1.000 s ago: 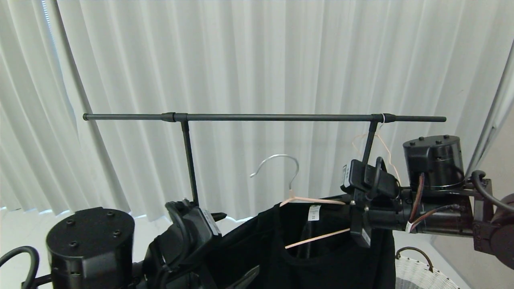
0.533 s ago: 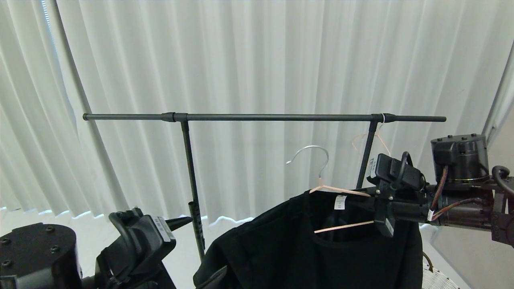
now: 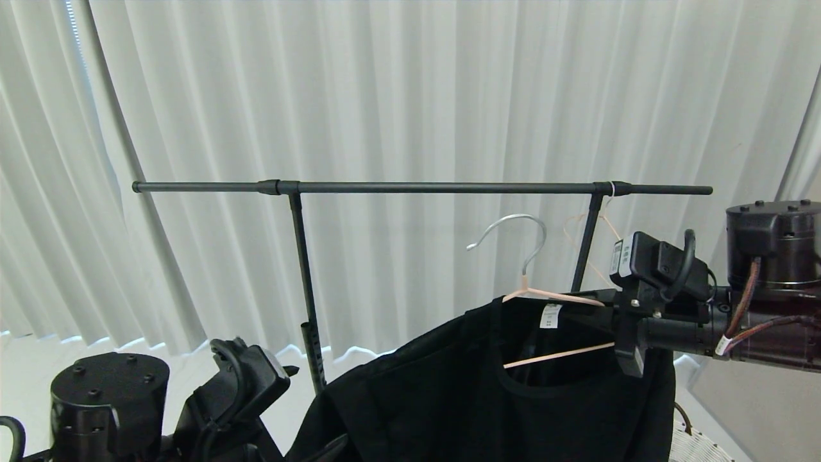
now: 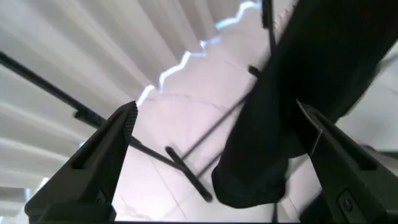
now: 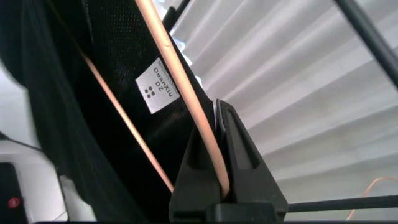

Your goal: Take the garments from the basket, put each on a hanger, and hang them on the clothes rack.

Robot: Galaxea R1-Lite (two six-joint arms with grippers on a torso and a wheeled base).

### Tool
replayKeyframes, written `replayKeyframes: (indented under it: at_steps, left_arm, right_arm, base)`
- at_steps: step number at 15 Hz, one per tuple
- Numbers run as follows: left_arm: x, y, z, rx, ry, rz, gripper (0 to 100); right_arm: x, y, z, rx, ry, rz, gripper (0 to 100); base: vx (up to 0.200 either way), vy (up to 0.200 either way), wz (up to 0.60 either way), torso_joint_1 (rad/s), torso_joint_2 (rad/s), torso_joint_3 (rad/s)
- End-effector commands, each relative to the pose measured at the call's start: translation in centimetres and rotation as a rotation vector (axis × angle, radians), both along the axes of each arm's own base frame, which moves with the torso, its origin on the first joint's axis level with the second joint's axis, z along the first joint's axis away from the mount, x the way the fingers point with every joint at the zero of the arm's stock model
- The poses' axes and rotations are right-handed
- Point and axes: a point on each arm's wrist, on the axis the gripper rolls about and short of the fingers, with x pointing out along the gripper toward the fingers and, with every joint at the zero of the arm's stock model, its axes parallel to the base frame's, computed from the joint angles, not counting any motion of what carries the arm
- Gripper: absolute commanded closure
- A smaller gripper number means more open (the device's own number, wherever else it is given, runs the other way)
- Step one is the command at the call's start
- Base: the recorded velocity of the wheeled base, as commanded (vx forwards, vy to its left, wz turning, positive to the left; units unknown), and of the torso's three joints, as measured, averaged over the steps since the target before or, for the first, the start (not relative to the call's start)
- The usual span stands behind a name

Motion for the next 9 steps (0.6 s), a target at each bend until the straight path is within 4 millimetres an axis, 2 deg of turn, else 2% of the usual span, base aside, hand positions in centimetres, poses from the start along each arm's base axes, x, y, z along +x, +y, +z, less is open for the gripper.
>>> replayKeyframes:
  at_steps: [1, 4, 9]
  left_arm:
    - [0.3, -0.1, -0.5, 0.012, 0.023, 0.0, 100]
    - [0.5, 0.2, -0.7, 0.017, 0.033, 0.029, 100]
    - [2.0, 4.9, -0.4, 0.011, 0.017, 0.315, 100]
  right_arm:
    - [-0.4, -0.1, 0.5, 0.01, -0.016, 0.004, 100]
    - [-0.5, -0.3, 0.7, 0.014, -0.021, -0.006, 100]
    - [0.2, -1.9, 0.6, 0.028, 0.011, -0.134, 100]
  base:
    - [0.0, 0.0, 0.0, 0.0, 0.0, 0.0]
    - [0.0, 0.0, 0.0, 0.0, 0.0, 0.0]
    - [0.0, 0.0, 0.0, 0.0, 0.0, 0.0]
